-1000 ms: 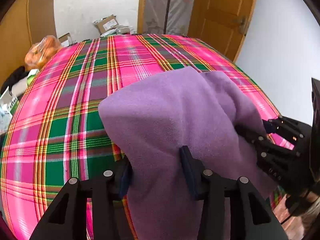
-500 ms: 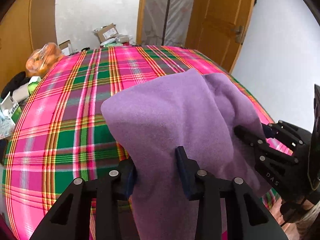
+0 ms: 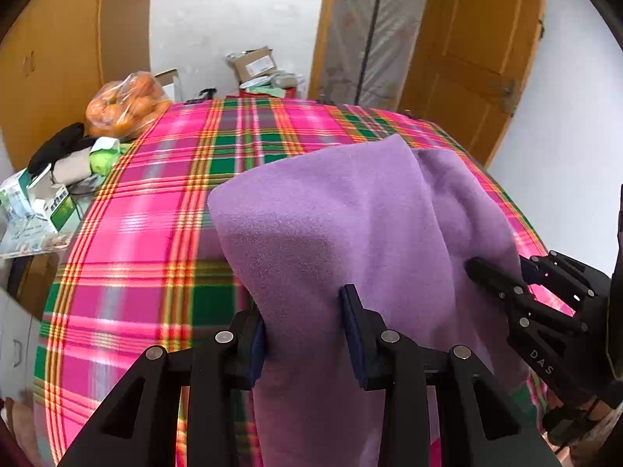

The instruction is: Fold clothes

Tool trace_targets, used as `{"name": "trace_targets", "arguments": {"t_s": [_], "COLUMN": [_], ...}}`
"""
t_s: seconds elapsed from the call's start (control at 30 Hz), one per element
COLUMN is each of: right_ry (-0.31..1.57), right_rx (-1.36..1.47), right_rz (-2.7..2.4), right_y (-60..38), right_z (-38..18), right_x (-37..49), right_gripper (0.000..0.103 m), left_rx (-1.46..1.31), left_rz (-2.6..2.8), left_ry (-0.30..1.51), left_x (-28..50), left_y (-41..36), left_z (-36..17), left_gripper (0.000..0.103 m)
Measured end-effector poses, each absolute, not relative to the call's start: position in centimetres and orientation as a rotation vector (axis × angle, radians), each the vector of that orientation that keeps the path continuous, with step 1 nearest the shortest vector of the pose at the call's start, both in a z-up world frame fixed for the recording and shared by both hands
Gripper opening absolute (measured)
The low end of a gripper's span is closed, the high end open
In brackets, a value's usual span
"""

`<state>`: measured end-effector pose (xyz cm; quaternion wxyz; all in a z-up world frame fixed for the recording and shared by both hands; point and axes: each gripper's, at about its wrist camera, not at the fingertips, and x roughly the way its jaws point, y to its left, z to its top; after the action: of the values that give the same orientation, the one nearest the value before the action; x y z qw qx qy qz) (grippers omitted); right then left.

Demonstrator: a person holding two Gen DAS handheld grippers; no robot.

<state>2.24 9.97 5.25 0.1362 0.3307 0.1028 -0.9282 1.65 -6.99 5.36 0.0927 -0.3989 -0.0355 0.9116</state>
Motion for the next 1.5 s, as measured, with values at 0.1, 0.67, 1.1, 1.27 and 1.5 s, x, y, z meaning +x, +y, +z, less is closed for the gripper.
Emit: {"name": "trace_targets", "arguments": {"t_s": [0.1, 0.67, 1.1, 1.27, 1.5], "right_ry": [0.294, 0.257, 0.213, 0.213, 0.193], "right_rx": [0.961, 0.968, 1.017, 1.054, 1.126], "right_rz": [-2.674, -2.667, -2.682, -2.679, -2.659], "right_y": [8.9, 5.3, 5.3, 5.6, 6.3], "right_z": [5.3, 5.7, 4.7, 3.7, 2.1], "right_x": [0.8, -6.5, -11.5, -12.4, -12.7], "right_gripper": [0.021, 0.021, 0.021, 0.021, 0.023], "left_rx": [-1.192, -1.249, -1.219, -1.283, -1.373], "left_rz": [2.721, 2.762, 2.797, 2.774, 2.727], "left_ry": [-0.119, -0.110, -0.061, -0.078, -0.158], "left_x": [0.4, -8.8, -15.0, -16.4, -16.5], "left_y": [-8.1, -12.6, -13.4, -13.6, -14.4], "left_z": [5.4, 7.1, 7.9, 6.5, 4.4], "left_gripper": [0.036, 0.036, 0.034, 0.034, 0.034]}}
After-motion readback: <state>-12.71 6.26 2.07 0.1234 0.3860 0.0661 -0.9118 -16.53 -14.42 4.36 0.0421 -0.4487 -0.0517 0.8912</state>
